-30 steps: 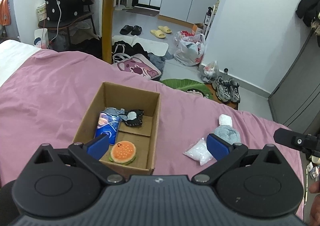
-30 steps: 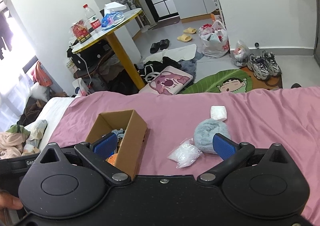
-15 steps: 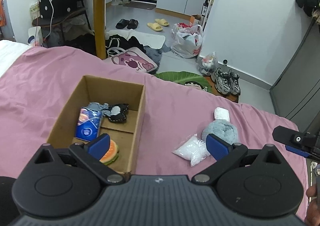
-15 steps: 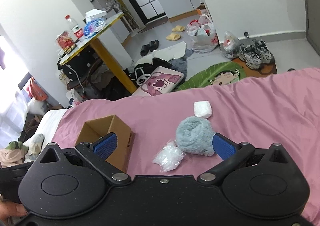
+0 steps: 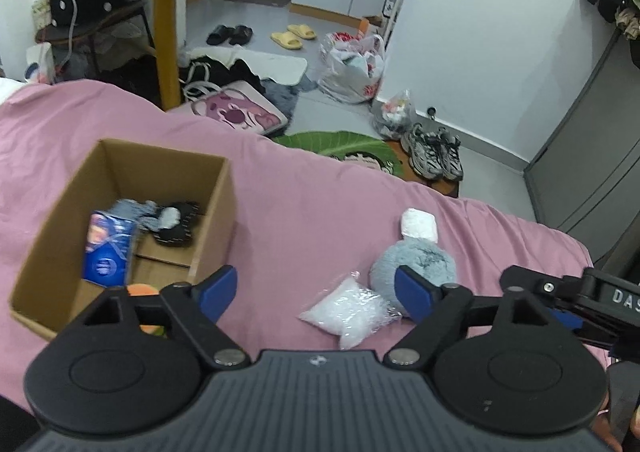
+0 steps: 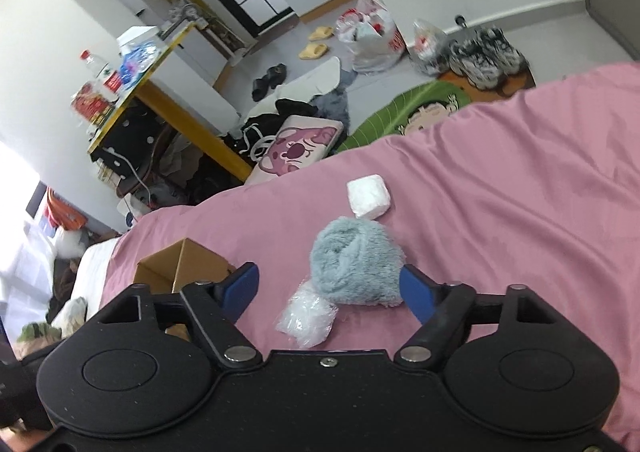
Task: Organize soft objects
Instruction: 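Reach the left tool to the grey fluffy plush and close on it, then lift the grey plush with the left tool and carry it over the box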
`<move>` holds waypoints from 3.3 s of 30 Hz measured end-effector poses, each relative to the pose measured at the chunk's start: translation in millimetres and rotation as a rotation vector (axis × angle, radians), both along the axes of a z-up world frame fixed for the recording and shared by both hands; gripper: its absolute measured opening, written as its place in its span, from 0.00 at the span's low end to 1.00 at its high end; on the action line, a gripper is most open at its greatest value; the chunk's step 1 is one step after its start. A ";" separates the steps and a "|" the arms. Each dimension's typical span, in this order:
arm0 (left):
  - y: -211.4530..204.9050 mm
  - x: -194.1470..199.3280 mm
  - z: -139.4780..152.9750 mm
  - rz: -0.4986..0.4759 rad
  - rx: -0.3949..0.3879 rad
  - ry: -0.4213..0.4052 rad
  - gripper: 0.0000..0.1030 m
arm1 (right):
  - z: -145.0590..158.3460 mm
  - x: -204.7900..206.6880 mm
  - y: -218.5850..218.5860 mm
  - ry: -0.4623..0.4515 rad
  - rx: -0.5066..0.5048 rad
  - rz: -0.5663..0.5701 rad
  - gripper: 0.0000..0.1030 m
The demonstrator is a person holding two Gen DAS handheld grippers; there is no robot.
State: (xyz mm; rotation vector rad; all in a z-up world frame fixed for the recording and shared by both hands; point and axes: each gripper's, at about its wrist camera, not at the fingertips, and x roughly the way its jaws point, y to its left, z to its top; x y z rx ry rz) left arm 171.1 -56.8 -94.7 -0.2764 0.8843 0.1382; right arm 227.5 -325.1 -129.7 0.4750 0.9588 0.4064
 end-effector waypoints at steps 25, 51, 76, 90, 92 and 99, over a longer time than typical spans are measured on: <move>-32.5 88.7 -78.9 -0.086 -0.143 0.129 0.42 | -67.2 45.1 2.8 0.190 0.055 -0.008 0.39; -42.1 68.7 -52.2 -0.107 -0.179 0.091 0.16 | -42.0 27.5 0.2 0.093 0.088 0.018 0.03; -26.6 -1.6 20.9 -0.111 -0.142 -0.047 0.14 | 18.2 -24.9 13.8 -0.086 0.123 0.088 0.02; 14.4 -39.5 49.1 -0.044 -0.121 -0.114 0.13 | 45.7 -42.9 51.2 -0.155 0.157 0.174 0.02; 23.8 -44.2 52.3 -0.027 -0.127 -0.117 0.13 | 48.3 -44.9 57.6 -0.162 0.160 0.186 0.02; 46.2 -57.3 60.8 0.008 -0.125 -0.138 0.13 | 57.0 -51.0 78.3 -0.181 0.169 0.222 0.02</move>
